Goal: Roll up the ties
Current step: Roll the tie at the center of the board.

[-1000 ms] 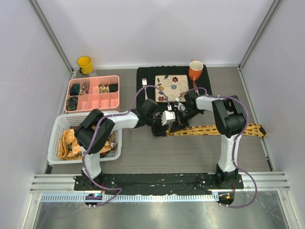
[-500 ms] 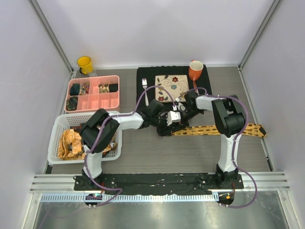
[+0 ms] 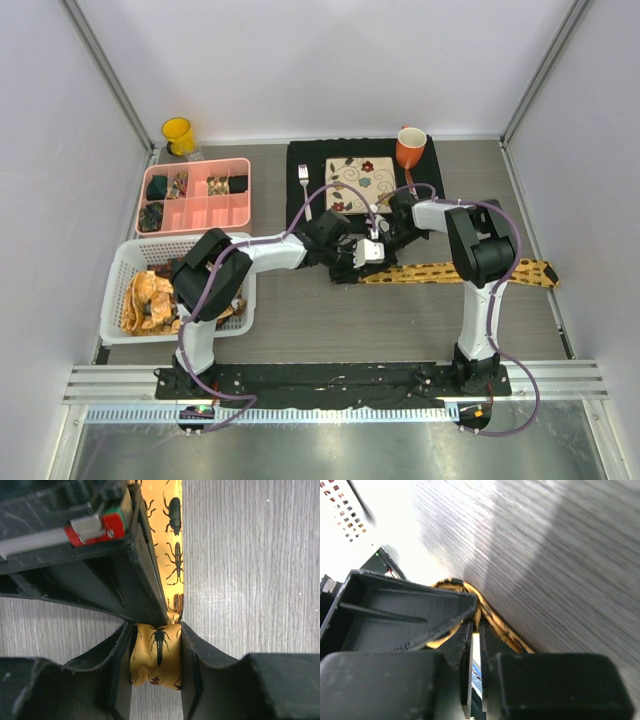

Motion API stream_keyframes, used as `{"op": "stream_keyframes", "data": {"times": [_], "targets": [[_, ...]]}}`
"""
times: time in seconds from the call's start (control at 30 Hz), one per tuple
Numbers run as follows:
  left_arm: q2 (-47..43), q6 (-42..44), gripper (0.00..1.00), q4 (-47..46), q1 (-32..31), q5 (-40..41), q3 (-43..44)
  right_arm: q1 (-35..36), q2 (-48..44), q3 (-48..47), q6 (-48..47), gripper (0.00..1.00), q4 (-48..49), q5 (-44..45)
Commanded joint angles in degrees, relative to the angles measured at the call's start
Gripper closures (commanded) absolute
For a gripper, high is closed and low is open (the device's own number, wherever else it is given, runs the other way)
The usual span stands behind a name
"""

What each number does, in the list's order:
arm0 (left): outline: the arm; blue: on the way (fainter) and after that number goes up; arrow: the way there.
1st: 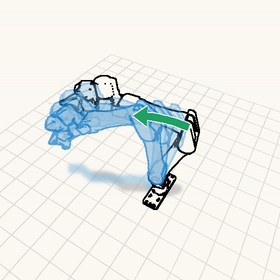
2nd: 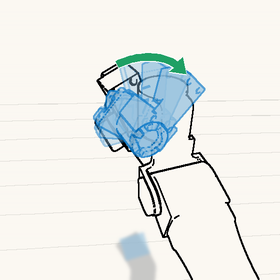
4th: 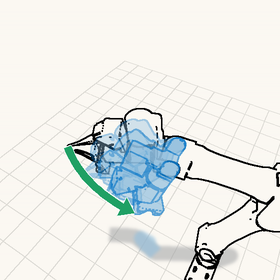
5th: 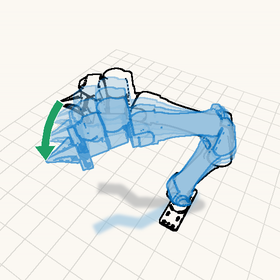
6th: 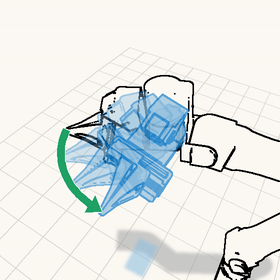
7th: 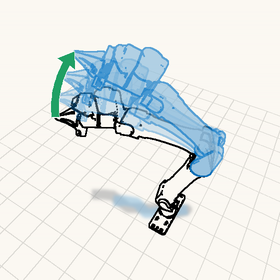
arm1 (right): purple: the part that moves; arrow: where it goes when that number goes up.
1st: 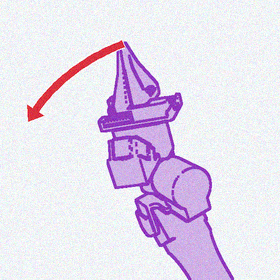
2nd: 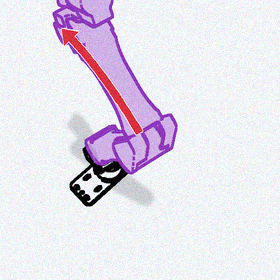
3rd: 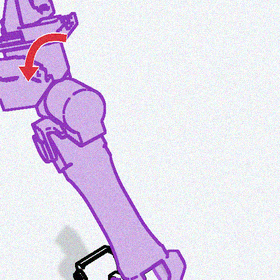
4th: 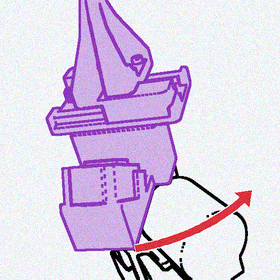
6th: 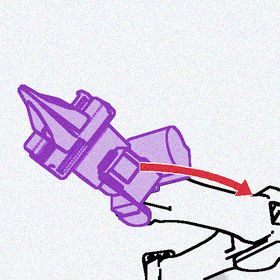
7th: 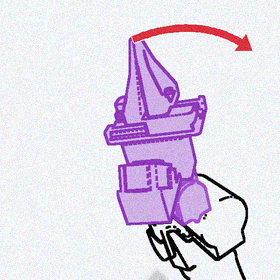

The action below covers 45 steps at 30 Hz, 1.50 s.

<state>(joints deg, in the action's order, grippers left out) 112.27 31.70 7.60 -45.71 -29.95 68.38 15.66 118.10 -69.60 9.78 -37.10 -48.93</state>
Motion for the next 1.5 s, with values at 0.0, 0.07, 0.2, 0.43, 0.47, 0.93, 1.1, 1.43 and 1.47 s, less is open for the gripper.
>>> {"op": "stream_keyframes", "data": {"times": [0.0,0.07,0.2,0.43,0.47,0.93,1.1,1.43,1.47], "targets": [[1.46,2.92,0.8,10.68,0.45,4.38,-0.35,-3.17,-4.19,-1.24,-3.89,0.86,-1.47,1.65],[1.73,2.75,0.8,11.04,0.45,4.55,0.09,-3.97,-5.51,-1.15,-4.59,0.82,-3.05,0.24],[2.51,2.49,0.8,11.13,0.45,4.47,0.7,-5.02,-7.88,0.26,-4.95,0.69,-3.5,-3.89],[3.31,0.91,0.8,10.77,0.45,4.29,1.67,-3.1,-9.56,3.94,2.34,0.6,5.53,-8.73],[3.4,0.73,0.8,10.6,0.45,4.38,1.67,-2.74,-9.73,5.08,3.39,0.6,8.33,-9.34],[3.48,-0.33,0.81,10.16,0.45,3.68,1.93,-0.63,-10.96,14.66,17.81,0.57,31.37,-10.66],[3.48,-0.5,0.81,9.98,0.45,3.76,1.58,-0.19,-11.75,16.43,22.64,0.57,36.74,-12.42],[3.31,-1.03,0.81,9.81,0.45,3.68,1.58,-0.02,-10.88,16.69,23.53,0.8,40.36,-14.62],[3.31,-1.12,0.81,9.89,0.45,3.68,1.58,-0.1,-10.18,16.52,22.49,0.86,39.4,-14.27]]}}
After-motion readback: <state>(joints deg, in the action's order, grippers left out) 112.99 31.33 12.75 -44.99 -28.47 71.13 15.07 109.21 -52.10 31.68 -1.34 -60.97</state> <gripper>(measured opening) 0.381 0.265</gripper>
